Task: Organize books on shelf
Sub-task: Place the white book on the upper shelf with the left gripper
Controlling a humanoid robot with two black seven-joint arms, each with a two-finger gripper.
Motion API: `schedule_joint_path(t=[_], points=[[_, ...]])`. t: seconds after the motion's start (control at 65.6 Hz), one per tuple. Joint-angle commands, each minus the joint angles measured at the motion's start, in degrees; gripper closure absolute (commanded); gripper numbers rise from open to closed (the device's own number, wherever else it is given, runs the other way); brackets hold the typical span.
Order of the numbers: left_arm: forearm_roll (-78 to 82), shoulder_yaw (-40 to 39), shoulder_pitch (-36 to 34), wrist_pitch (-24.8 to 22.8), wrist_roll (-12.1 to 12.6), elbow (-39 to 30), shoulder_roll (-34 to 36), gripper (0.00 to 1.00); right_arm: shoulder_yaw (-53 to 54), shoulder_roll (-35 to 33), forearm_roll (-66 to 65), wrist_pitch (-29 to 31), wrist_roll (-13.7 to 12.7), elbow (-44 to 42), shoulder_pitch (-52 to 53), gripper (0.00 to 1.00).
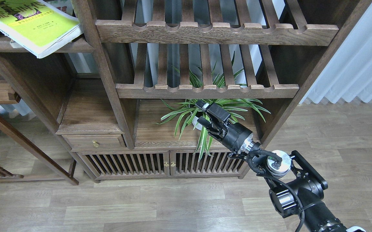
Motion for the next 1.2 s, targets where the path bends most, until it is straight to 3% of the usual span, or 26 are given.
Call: schedule_joint_path(t=[0.0, 0.076, 0.213, 0.305, 0.381, 0.67, 0.884, 1.189], points=[[0.0, 1.0, -1.9, 0.0, 0.0, 1.5, -1.3, 0.96, 0.0, 0.0, 0.0, 0.1, 0.0, 0.1, -0.1, 0.02], [0.0, 1.1, -3.1, 0.0, 0.0, 1.5, -2.2, 0.93, 0.0, 0.0, 0.1, 0.2, 0.0, 0.4, -0.3, 0.02], [0.0, 1.1, -5.7, 0.0, 0.0, 1.2, -3.6, 0.54, 0.0, 0.0, 0.1, 0.4, 0.0, 0.7, -0.4, 0.02], [0.0, 1.2, -6.5, 0.0, 0.0, 1.0, -3.5, 0.36, 0.0, 0.0, 0.1, 0.4, 0.0, 0.7, -0.3, 0.02], [-0.1, 1.1, -6.7, 0.0, 0.0, 0.9, -3.1, 0.28, 0.0, 0.0, 0.1, 0.4, 0.0, 0.7, -0.2, 0.02], [-0.3, 0.6, -6.4, 0.0, 0.0, 0.3, -1.1, 0.13, 0.0, 0.0, 0.0, 0.3, 0.0, 0.6, -0.3, 0.02], [-0.4, 0.6, -5.8, 0.0, 0.0, -4.5, 1.7, 0.05, 0.0, 0.0, 0.0, 0.4, 0.0, 0.4, -0.3, 0.02], [-0.5, 0.6, -3.2, 0.0, 0.0, -11.8, 3.8, 0.04, 0.0, 0.0, -0.1, 0.3, 0.0, 0.1, -0.3, 0.02]])
